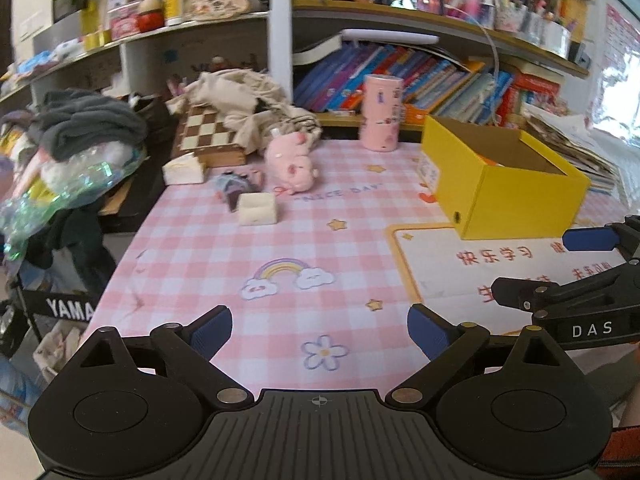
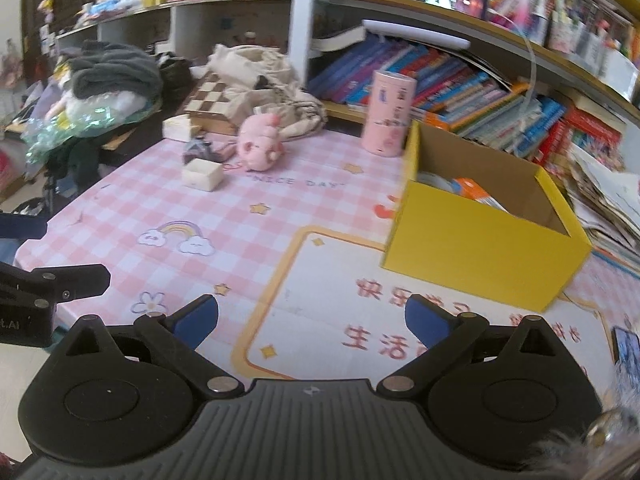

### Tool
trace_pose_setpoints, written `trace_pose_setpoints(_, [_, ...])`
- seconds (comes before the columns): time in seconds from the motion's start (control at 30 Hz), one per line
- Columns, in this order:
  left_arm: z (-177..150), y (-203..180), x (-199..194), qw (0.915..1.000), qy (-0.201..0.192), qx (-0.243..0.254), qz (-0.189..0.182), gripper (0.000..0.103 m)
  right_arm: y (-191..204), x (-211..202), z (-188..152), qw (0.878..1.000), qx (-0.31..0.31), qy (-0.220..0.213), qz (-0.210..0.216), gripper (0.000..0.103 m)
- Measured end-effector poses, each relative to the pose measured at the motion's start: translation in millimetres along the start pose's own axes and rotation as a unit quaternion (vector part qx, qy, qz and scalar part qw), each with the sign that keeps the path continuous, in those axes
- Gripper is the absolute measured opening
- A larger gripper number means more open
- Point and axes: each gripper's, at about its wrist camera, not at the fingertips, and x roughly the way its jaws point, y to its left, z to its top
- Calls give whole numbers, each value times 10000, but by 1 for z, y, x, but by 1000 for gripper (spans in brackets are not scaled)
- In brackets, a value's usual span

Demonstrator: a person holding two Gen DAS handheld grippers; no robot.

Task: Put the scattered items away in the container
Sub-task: 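Move the left tool toward the white foam cube while the right tool approaches the pink pig plush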

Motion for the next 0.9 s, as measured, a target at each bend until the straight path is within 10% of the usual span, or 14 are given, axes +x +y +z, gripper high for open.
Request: trace_pose_setpoints(0.9, [-2,47,13,9978,46,-588,306,96,44,43,36,9969,-606,54,492,101])
